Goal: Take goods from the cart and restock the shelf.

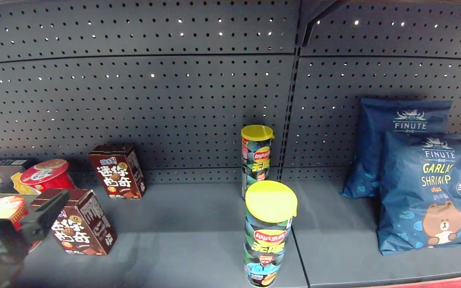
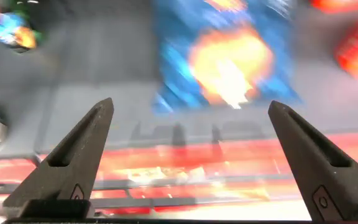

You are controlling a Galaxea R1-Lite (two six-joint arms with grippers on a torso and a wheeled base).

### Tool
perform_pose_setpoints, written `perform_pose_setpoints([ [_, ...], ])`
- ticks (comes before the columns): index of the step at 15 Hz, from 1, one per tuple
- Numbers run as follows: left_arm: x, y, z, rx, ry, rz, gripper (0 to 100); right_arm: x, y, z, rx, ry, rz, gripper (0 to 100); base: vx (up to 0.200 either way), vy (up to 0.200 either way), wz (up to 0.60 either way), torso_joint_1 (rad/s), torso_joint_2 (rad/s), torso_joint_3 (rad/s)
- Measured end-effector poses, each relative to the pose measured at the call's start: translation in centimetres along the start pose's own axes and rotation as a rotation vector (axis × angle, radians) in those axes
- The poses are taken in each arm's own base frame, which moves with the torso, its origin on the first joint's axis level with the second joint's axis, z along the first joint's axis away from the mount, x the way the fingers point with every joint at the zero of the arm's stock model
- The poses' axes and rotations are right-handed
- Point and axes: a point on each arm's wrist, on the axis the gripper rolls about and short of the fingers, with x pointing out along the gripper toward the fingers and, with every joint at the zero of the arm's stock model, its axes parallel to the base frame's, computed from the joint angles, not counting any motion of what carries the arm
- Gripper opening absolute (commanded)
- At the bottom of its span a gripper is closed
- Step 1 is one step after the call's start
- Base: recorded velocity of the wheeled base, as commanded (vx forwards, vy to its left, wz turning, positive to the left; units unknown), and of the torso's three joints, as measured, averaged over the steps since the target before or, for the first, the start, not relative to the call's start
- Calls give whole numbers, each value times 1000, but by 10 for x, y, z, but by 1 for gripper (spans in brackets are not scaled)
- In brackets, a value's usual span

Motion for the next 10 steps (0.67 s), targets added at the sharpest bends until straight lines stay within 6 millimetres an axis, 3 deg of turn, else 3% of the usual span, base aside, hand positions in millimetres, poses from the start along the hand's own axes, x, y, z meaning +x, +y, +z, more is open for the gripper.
perform_pose_setpoints([
  [5, -60, 44, -44, 90, 14, 157, 100, -55, -8, -55, 72, -56, -202, 100, 0, 0, 0, 0, 0, 0],
  [8, -94, 60, -83, 111, 85, 275, 100, -62, -3, -63, -2, -125, -54, 100, 0, 0, 0, 0, 0, 0],
  [10, -99, 60, -106, 42, 48, 260, 100, -57, -3, -67, -86, -171, -31, 100, 0, 0, 0, 0, 0, 0],
])
